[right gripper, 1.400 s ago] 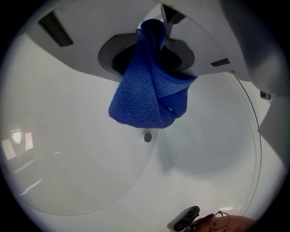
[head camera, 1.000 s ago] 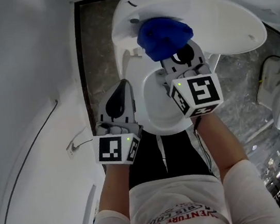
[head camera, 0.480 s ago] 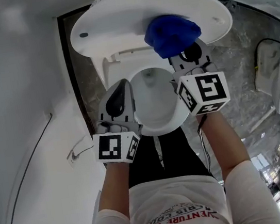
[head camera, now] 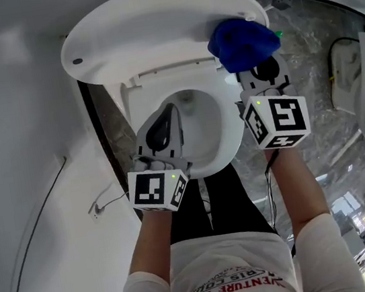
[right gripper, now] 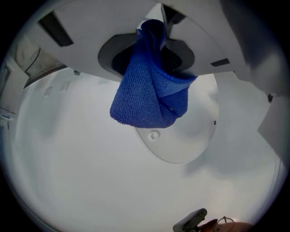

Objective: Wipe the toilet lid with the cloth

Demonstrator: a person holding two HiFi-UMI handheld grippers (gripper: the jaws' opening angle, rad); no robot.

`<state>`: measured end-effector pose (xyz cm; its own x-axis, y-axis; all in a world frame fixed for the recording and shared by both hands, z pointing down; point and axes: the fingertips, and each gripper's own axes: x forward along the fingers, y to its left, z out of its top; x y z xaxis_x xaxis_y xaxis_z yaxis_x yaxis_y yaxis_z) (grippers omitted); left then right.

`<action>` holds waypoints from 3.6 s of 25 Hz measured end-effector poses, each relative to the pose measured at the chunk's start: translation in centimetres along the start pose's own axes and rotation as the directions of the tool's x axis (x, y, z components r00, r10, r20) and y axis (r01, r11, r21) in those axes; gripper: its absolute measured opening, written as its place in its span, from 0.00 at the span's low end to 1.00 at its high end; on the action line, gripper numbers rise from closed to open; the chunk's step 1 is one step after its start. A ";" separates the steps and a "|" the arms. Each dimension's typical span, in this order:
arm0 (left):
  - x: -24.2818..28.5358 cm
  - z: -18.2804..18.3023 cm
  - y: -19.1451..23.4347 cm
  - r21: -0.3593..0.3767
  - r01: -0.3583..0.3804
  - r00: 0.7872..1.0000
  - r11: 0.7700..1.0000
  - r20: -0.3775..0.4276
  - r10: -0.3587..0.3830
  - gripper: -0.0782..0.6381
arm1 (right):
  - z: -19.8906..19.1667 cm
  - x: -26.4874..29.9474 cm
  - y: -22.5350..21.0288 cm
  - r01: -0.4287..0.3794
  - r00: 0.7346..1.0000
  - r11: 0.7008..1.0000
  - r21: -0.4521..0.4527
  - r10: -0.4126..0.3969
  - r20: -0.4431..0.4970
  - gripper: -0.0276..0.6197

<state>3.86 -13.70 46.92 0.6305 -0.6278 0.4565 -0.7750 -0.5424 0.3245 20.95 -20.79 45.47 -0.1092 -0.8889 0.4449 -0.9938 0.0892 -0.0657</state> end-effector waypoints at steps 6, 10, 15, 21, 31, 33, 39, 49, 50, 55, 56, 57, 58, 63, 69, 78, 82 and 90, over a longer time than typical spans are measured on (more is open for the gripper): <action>0.6 -0.6 -2.2 -0.021 0.019 1.000 1.000 0.010 -0.019 0.12 | -0.5 -2.6 -3.1 0.079 0.997 0.997 -0.009 -0.079 -0.016 0.18; 0.1 -1.4 -2.1 -0.029 0.020 1.000 0.999 0.013 -0.020 0.12 | -1.9 -3.7 -2.4 0.090 0.995 0.995 -0.043 -0.091 -0.032 0.18; -1.2 -2.8 1.2 -0.048 -0.029 1.000 0.998 0.001 0.029 0.12 | -4.6 -2.6 2.5 -0.002 0.997 0.998 -0.064 -0.003 -0.075 0.18; -4.5 -3.5 7.0 -0.081 -0.126 0.992 0.989 0.002 0.127 0.12 | -6.9 0.7 11.8 -0.160 0.982 0.985 -0.063 0.152 -0.115 0.18; -9.3 -5.5 14.0 -0.158 -0.253 0.967 0.955 -0.001 0.255 0.12 | -9.6 6.3 25.4 -0.381 0.915 0.923 -0.053 0.368 -0.163 0.18; -9.6 -6.0 14.8 -0.164 -0.261 0.965 0.951 -0.005 0.264 0.12 | -10.0 7.3 26.4 -0.387 0.912 0.921 -0.038 0.376 -0.163 0.18; -9.4 -6.8 16.6 -0.136 -0.255 0.967 0.957 -0.014 0.255 0.12 | -10.9 9.6 26.8 -0.366 0.920 0.930 -0.024 0.358 -0.159 0.18; -7.6 -7.2 14.3 -0.078 -0.212 0.977 0.974 -0.043 0.209 0.12 | -12.1 9.9 20.2 -0.256 0.953 0.966 -0.047 0.244 -0.180 0.18; -7.3 -7.2 13.8 -0.075 -0.204 0.979 0.976 -0.045 0.201 0.12 | -12.3 9.7 19.3 -0.242 0.956 0.969 -0.053 0.229 -0.183 0.18; -5.2 -7.5 10.6 -0.068 -0.160 0.986 0.985 -0.048 0.157 0.12 | -13.1 8.5 14.4 -0.175 0.968 0.983 -0.046 0.164 -0.190 0.18; -4.7 -7.7 9.9 -0.063 -0.148 0.988 0.987 -0.052 0.145 0.12 | -13.2 8.2 13.4 -0.161 0.970 0.986 -0.041 0.151 -0.190 0.18; -4.3 -7.8 9.1 -0.056 -0.135 0.990 0.989 -0.057 0.132 0.12 | -13.4 7.9 12.4 -0.146 0.972 0.989 -0.036 0.137 -0.191 0.18; -3.9 -8.0 8.3 -0.046 -0.124 0.991 0.991 -0.061 0.121 0.12 | -13.5 7.5 11.4 -0.131 0.974 0.991 -0.031 0.122 -0.193 0.18; -2.0 -8.3 4.8 -0.011 -0.087 0.994 0.996 -0.069 0.086 0.12 | -14.1 5.3 5.9 -0.041 0.978 0.999 -0.008 0.039 -0.205 0.18; 0.1 -8.5 0.8 0.005 -0.041 0.996 0.999 -0.079 0.041 0.12 | -14.6 2.6 -0.5 0.060 0.974 0.998 -0.007 -0.060 -0.219 0.18; 1.2 -7.3 -3.6 0.011 -0.018 0.997 1.000 -0.068 0.018 0.12 | -14.5 -2.5 -6.1 0.159 0.964 0.987 0.022 -0.150 -0.221 0.18; 0.6 -5.9 -4.5 0.020 -0.014 0.998 1.000 -0.062 0.016 0.12 | -12.9 -5.0 -6.6 0.172 0.966 0.983 0.060 -0.157 -0.206 0.18; -2.5 7.4 -4.7 0.100 -0.034 0.996 0.994 0.082 0.026 0.12 | -3.5 -9.9 2.2 -0.016 0.989 0.991 0.133 0.035 -0.142 0.18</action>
<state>6.24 -13.67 38.15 0.6114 -0.6857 0.3950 -0.7880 -0.5733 0.2245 19.81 -10.26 44.02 -0.1456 -0.8125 0.5645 -0.9806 0.0430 -0.1910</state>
